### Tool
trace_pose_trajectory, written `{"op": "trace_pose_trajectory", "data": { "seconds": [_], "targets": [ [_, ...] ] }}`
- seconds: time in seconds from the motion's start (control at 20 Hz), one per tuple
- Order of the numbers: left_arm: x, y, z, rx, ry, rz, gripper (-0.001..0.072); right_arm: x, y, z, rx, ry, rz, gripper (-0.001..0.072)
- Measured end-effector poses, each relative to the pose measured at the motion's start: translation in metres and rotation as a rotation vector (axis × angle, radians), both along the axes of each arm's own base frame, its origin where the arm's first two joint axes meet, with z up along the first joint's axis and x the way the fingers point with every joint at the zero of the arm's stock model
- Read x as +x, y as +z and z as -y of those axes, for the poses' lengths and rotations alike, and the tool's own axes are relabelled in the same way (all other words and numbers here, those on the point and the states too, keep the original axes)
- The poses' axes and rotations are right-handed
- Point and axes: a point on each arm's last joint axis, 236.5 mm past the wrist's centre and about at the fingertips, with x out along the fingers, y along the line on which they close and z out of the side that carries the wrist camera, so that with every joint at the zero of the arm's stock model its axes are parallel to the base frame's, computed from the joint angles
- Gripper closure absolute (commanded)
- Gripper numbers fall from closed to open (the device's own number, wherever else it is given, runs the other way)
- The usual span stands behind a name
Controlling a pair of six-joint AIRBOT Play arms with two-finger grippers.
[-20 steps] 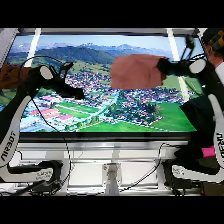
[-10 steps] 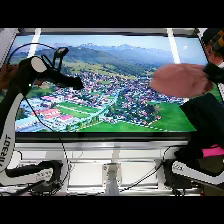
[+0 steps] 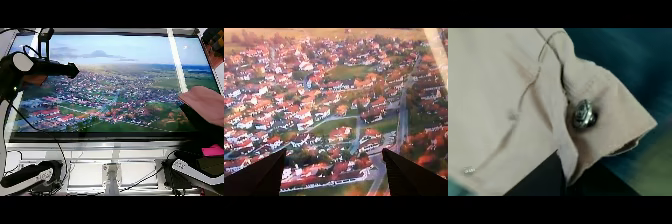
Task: Fold the clothes and pants, and hang the long-sleeved shirts on hangers.
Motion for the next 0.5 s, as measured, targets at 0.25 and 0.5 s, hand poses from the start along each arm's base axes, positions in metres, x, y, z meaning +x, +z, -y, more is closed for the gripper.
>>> {"op": "trace_pose_trajectory", "data": {
  "seconds": [0.25,0.5],
  "targets": [
    [0.002,0.009,-0.001,-0.005,0.008,0.032,0.0014,-0.035,0.006,-0.003,0.020,-0.035,-0.131,0.0016],
    [0.003,0.011,-0.001,-0.007,0.010,0.040,0.0014,-0.034,0.005,-0.003,0.024,-0.017,-0.132,0.0025]
  ]
}}
